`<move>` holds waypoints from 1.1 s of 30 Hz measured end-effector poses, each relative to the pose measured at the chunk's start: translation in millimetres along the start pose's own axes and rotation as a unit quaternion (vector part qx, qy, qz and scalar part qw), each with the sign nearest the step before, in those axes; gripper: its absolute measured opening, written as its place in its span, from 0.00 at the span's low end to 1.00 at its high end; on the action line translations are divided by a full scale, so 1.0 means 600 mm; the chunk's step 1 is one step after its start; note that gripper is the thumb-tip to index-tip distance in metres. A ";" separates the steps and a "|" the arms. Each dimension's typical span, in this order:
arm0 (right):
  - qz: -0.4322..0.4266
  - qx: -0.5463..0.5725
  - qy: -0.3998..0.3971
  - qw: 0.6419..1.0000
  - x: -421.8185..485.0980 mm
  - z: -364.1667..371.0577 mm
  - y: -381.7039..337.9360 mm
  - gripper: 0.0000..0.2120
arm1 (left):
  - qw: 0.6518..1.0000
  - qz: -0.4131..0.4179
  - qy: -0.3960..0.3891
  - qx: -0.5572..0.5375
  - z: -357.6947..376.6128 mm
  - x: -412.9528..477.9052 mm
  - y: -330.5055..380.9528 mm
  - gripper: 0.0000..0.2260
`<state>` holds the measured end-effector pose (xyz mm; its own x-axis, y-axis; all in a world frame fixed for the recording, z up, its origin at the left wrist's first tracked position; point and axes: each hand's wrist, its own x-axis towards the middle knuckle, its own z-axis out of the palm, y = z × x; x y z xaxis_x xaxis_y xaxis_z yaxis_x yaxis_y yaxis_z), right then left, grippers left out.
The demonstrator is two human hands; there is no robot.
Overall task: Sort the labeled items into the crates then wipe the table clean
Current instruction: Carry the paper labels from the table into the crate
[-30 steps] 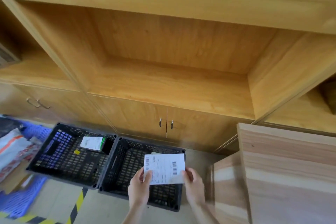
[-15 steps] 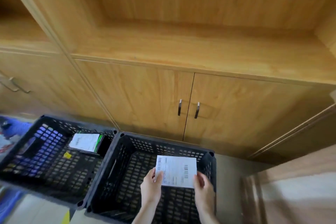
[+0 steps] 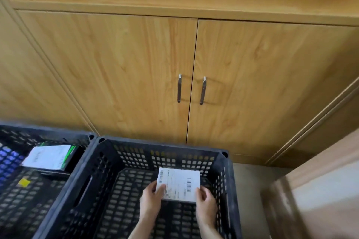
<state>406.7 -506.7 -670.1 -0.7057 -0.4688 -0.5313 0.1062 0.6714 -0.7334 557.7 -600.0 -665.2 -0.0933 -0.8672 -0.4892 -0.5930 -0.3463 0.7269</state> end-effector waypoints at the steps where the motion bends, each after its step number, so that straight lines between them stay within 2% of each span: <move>1: 0.000 0.005 0.001 1.000 0.006 0.013 0.020 0.17 | 1.000 0.008 0.001 -0.001 0.014 0.021 -0.029 0.09; 4: -0.010 0.029 0.017 0.999 0.010 0.023 0.020 0.16 | 1.000 -0.006 0.005 -0.008 0.038 0.069 -0.077 0.18; 11: -0.011 0.073 0.018 0.997 0.026 0.035 0.010 0.17 | 0.999 -0.017 0.015 -0.045 0.059 0.103 -0.082 0.22; 17: 0.001 0.088 0.039 0.995 0.055 0.030 0.025 0.16 | 0.999 0.006 -0.007 -0.044 0.061 0.064 -0.024 0.12; 22: 0.001 0.101 0.028 0.995 0.063 0.040 0.024 0.15 | 1.000 0.002 0.002 -0.029 0.056 0.077 -0.023 0.16; 28: -0.014 0.078 0.016 0.997 0.076 0.034 0.022 0.15 | 1.000 0.005 0.004 -0.020 0.074 0.082 -0.018 0.15; 33: -0.025 0.088 0.061 0.994 0.118 0.003 0.052 0.17 | 0.999 0.003 -0.042 -0.026 0.108 0.062 0.004 0.15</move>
<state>361.5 -520.3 -731.2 -0.7915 -0.4191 -0.4449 0.1816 0.5338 -0.8259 500.9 -609.6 -713.1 -0.1661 -0.8369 -0.5215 -0.5492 -0.3607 0.7538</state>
